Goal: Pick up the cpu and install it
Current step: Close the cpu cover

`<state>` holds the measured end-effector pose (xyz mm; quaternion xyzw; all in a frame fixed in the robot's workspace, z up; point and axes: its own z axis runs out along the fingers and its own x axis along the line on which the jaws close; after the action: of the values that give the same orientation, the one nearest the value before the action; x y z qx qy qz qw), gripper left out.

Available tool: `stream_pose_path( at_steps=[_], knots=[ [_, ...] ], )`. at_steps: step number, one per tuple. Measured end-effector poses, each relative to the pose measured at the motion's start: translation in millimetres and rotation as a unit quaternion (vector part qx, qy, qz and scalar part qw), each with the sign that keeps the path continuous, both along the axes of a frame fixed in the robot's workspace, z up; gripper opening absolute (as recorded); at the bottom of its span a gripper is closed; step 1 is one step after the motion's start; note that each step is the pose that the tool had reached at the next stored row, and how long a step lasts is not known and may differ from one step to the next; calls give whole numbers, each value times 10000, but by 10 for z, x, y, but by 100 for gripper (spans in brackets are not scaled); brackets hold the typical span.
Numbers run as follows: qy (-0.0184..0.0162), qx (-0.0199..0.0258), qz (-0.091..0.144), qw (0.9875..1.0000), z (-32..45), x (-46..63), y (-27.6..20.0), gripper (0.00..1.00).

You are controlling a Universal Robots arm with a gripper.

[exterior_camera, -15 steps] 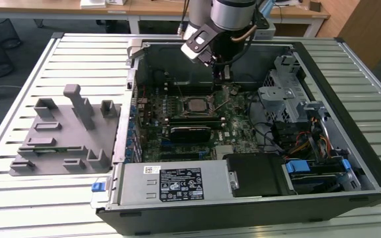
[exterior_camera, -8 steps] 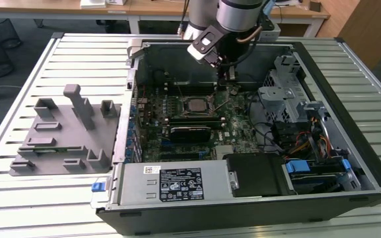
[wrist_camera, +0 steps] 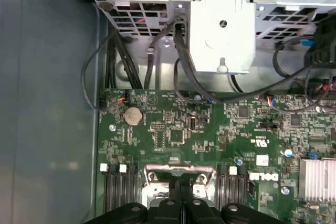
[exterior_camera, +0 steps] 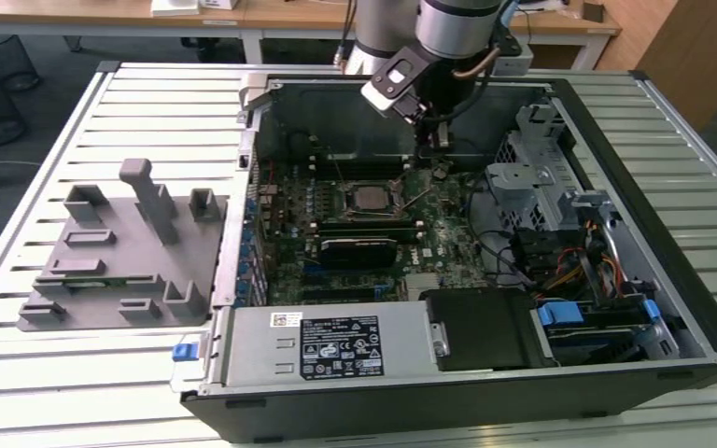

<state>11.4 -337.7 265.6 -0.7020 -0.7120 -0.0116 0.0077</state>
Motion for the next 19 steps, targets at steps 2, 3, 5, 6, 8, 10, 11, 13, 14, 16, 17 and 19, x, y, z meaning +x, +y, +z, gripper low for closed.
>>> stream_pose_path(
  at_steps=[2, 3, 5, 6, 8, 10, 11, 13, 14, 16, 17, 19],
  knots=[
    [0, 1, 0, 10000, -9, 27, 8, 11],
    [1, 1, 0, 10000, -12, 43, 11, 11],
    [3, 0, -1, 10000, -18, 78, 16, 11],
    [3, -1, 0, 10000, -20, 94, 17, 11],
    [4, 0, 0, 10000, -27, 121, 21, 11],
    [4, 0, 0, 10000, -34, 150, 25, 11],
    [5, 0, 0, 10000, -37, 164, 27, 11],
    [5, 0, 0, 10000, -45, 195, 33, 11],
    [6, 0, 0, 10000, -49, 213, 36, 11],
    [7, 1, 0, 10000, -59, 240, 41, 11],
    [7, 1, 0, 10000, -64, 251, 43, 11],
    [8, 0, 0, 10000, -78, 267, 45, 11]
  ],
)
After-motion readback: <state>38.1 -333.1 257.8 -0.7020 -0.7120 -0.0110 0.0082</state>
